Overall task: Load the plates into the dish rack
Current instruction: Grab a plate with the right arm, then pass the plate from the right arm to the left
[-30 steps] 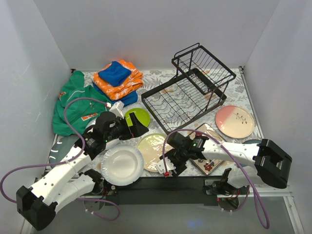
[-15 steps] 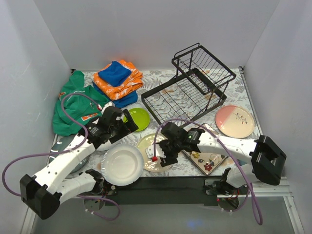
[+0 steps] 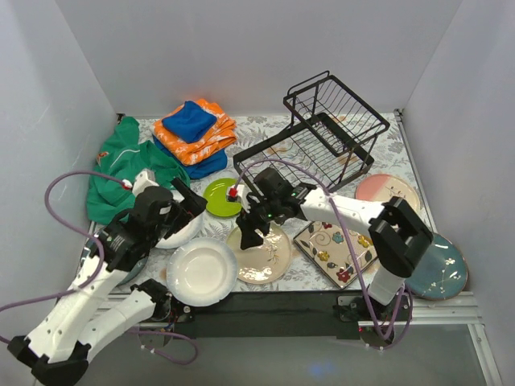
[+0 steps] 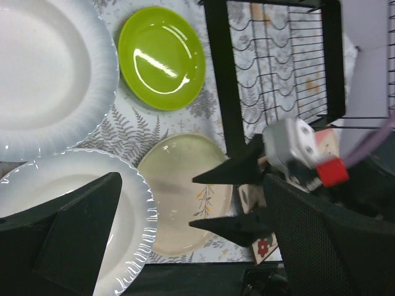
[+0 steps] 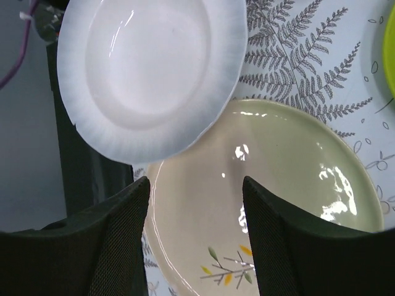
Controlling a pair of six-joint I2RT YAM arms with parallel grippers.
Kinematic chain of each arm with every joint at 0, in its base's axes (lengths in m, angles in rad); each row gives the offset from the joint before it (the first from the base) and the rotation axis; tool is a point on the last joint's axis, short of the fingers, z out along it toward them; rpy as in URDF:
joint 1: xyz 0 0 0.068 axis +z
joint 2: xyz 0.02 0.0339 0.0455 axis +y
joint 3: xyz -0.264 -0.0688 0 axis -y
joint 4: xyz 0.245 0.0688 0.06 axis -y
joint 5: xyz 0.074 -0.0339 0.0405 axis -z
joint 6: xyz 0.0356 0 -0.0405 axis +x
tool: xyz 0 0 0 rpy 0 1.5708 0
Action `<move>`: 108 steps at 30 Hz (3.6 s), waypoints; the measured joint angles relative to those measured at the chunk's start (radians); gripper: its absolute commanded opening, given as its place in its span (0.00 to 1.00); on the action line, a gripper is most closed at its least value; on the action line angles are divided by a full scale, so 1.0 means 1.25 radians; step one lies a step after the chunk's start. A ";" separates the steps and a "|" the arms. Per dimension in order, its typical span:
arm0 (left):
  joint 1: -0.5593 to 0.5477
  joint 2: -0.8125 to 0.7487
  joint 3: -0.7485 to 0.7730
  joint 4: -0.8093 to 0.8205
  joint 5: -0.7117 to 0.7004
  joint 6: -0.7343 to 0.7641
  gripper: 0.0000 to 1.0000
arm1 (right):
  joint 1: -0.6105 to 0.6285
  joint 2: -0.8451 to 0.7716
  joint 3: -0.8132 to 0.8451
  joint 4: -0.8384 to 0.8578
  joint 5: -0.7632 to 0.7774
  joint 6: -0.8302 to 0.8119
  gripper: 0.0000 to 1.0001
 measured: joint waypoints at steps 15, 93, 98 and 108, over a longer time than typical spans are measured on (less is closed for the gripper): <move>0.000 -0.105 -0.021 0.081 0.034 0.128 0.97 | 0.002 0.288 0.213 0.069 -0.110 0.275 0.55; 0.000 -0.158 -0.032 0.261 0.206 0.236 0.95 | -0.272 -0.008 0.189 -0.010 -0.370 0.284 0.01; 0.000 -0.162 -0.057 0.303 0.221 0.218 0.95 | -0.329 -0.078 0.150 -0.016 -0.390 0.273 0.01; 0.000 -0.077 -0.119 0.330 0.280 0.190 0.93 | -0.384 -0.191 0.017 -0.016 -0.390 0.301 0.01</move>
